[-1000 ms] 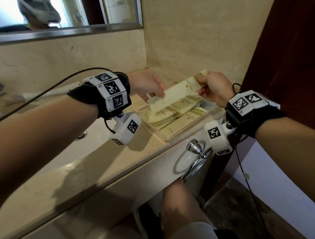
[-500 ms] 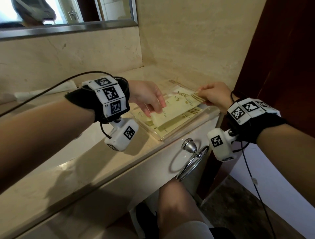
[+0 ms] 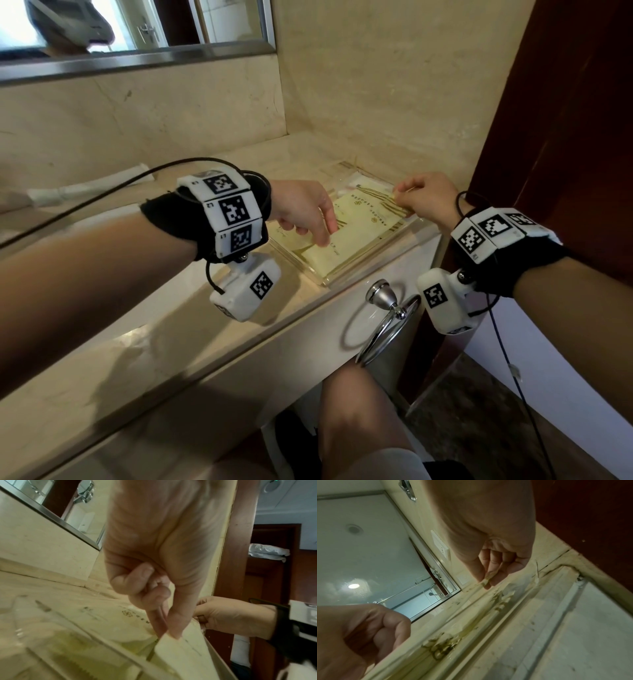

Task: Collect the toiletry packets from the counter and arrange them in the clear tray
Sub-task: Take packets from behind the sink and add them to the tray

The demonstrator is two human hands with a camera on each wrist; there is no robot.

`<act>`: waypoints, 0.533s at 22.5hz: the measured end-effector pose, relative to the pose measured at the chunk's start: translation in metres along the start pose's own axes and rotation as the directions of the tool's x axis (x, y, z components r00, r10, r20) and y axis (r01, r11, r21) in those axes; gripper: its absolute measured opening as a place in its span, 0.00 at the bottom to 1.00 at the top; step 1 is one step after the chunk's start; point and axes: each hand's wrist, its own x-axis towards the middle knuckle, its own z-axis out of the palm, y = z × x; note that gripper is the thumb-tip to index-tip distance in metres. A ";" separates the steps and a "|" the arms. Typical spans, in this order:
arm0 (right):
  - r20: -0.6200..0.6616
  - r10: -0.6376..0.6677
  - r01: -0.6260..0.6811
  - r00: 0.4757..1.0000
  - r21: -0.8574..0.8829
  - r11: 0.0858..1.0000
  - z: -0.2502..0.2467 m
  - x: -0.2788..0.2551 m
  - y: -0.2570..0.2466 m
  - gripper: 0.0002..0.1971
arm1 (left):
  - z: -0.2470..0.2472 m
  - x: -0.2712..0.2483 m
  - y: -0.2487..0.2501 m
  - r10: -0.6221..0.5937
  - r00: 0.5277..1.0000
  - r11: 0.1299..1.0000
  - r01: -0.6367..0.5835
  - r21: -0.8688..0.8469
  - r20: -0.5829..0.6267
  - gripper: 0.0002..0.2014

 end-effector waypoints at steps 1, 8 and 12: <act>0.003 -0.001 0.001 1.000 -0.014 1.000 0.001 0.000 0.001 0.08 | 0.000 -0.001 0.001 0.006 1.000 1.000 -0.006 0.001 -0.021 0.06; -0.016 -0.019 0.015 1.000 -0.210 0.978 0.003 0.002 0.005 0.09 | -0.006 -0.003 0.000 0.052 0.984 0.997 -0.062 -0.055 -0.170 0.04; -0.005 -0.023 0.020 1.000 -0.323 0.946 0.006 0.002 0.005 0.09 | 0.003 -0.004 -0.001 0.128 0.972 0.991 -0.132 -0.008 -0.197 0.04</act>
